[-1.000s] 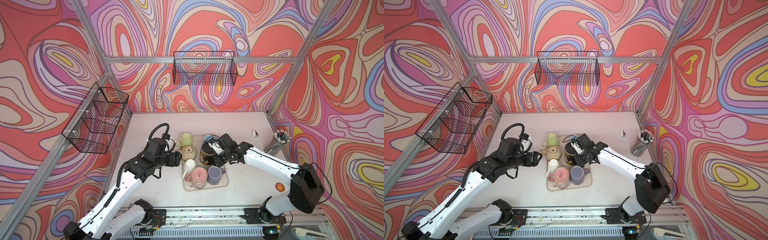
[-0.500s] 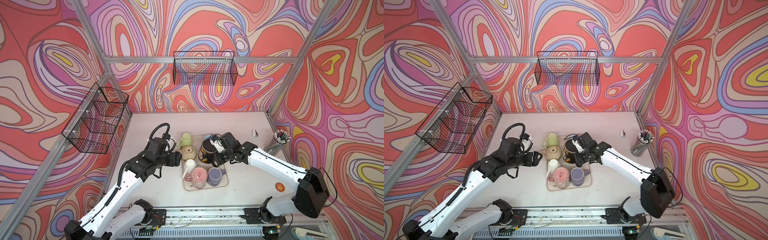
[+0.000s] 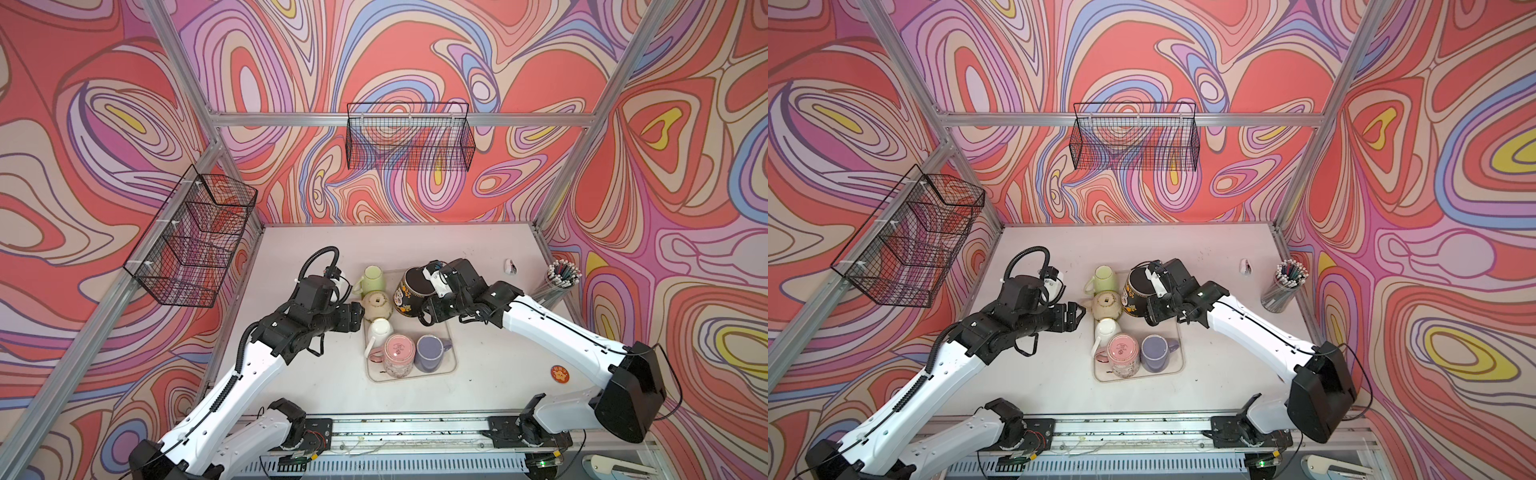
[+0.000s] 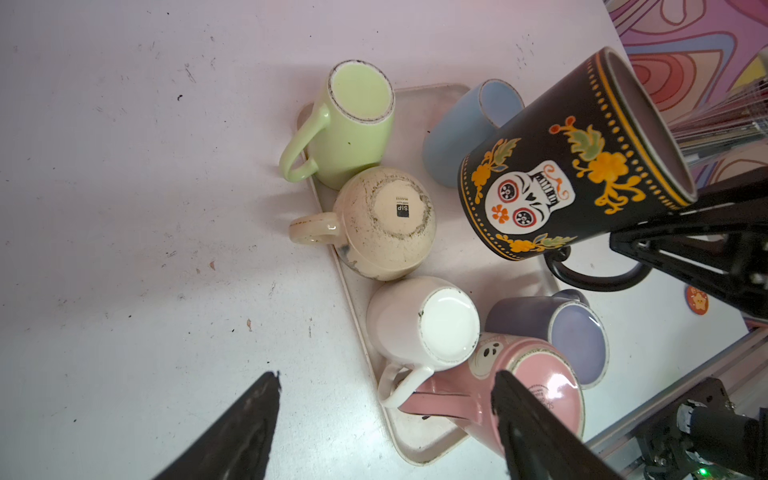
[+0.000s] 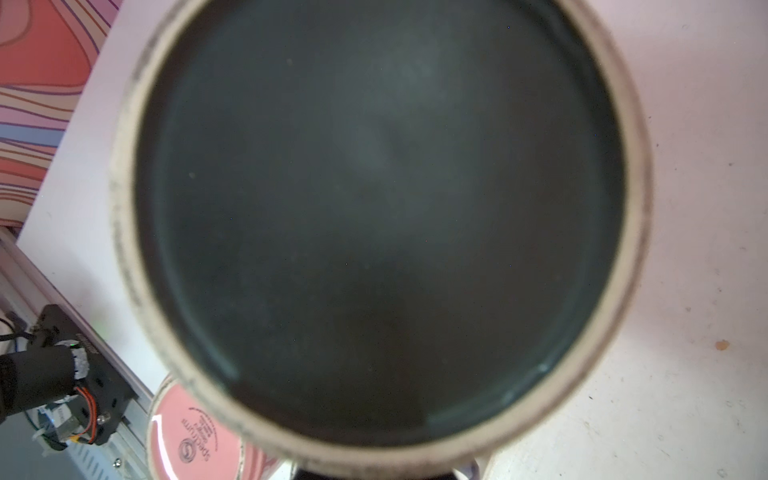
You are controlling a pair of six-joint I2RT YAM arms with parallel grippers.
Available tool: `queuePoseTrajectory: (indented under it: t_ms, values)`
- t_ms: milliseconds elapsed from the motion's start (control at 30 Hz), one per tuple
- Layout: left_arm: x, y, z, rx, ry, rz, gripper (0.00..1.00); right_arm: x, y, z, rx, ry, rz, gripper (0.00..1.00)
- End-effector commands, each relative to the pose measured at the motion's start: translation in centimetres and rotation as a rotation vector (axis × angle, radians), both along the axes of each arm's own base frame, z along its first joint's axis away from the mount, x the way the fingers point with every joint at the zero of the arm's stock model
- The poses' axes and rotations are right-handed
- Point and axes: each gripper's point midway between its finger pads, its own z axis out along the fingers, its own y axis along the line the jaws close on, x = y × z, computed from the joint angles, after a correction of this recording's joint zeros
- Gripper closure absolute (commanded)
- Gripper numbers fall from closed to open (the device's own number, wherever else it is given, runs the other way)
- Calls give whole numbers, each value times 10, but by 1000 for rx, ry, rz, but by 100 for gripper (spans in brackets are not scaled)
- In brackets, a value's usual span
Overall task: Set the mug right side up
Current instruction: 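Lift and tilt the black mug with the right gripper, turning it upright, then grasp the black mug's handle with the left gripper from the right gripper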
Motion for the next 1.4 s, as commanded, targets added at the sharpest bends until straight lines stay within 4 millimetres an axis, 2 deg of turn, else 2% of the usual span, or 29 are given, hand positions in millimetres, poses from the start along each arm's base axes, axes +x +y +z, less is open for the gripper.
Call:
queuePoseTrajectory:
  t_ms: [0, 100, 333, 500, 600, 733, 933, 1100, 1367]
  values:
    - [3, -5, 16, -86, -48, 12, 17, 19, 20, 77, 239, -197, 2, 100]
    - [2, -8, 22, -157, -77, 35, 16, 18, 23, 88, 311, -210, 15, 100]
    - [2, -32, 20, -450, -118, 24, 12, 11, 26, 108, 464, -224, 56, 100]
    - [2, -44, 20, -528, -122, -18, 9, 9, 30, 122, 541, -236, 85, 100]
    - [2, -49, 22, -555, -128, -38, 3, 10, 32, 133, 604, -248, 100, 100]
    - [1, -53, 27, -618, -155, -58, 0, 9, 35, 142, 668, -263, 120, 100]
    - [0, -64, 29, -737, -181, -104, 1, 11, 36, 151, 758, -276, 143, 100]
    - [3, -72, 26, -756, -176, -134, 6, 11, 38, 158, 815, -279, 171, 100]
    - [10, -89, 40, -859, -223, -202, 13, 8, 45, 158, 846, -260, 224, 100]
